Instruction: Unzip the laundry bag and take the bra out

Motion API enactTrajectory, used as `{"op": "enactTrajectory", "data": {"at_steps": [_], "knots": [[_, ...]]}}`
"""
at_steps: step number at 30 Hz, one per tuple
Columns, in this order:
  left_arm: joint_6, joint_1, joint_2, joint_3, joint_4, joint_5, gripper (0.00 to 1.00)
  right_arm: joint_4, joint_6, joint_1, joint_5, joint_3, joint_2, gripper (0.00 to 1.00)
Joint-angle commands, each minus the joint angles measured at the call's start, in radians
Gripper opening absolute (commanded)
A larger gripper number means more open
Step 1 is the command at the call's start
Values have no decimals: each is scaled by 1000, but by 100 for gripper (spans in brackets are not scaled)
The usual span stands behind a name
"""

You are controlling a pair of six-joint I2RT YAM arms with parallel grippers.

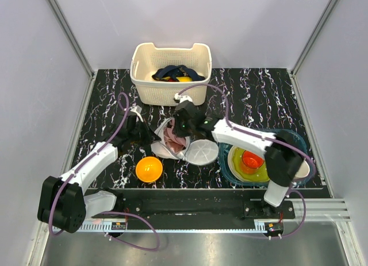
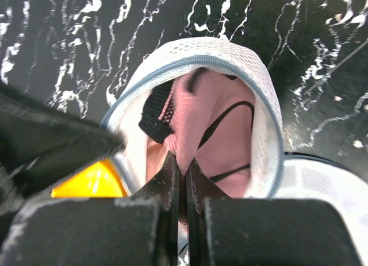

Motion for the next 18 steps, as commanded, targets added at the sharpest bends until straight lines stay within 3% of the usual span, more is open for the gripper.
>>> {"op": "enactTrajectory", "data": {"at_steps": [1, 6, 9, 18], "knots": [[-11, 16, -19, -3, 20, 0, 0, -4, -76, -13, -11, -24, -251, 0], [-39, 16, 1, 14, 20, -29, 0, -47, -102, -13, -57, 13, -402, 0], [-34, 16, -2, 26, 6, -35, 0, -41, -117, -18, 16, 50, -445, 0], [-36, 16, -3, 6, 5, -1, 0, 42, -148, -170, 51, 296, -312, 0]]}}
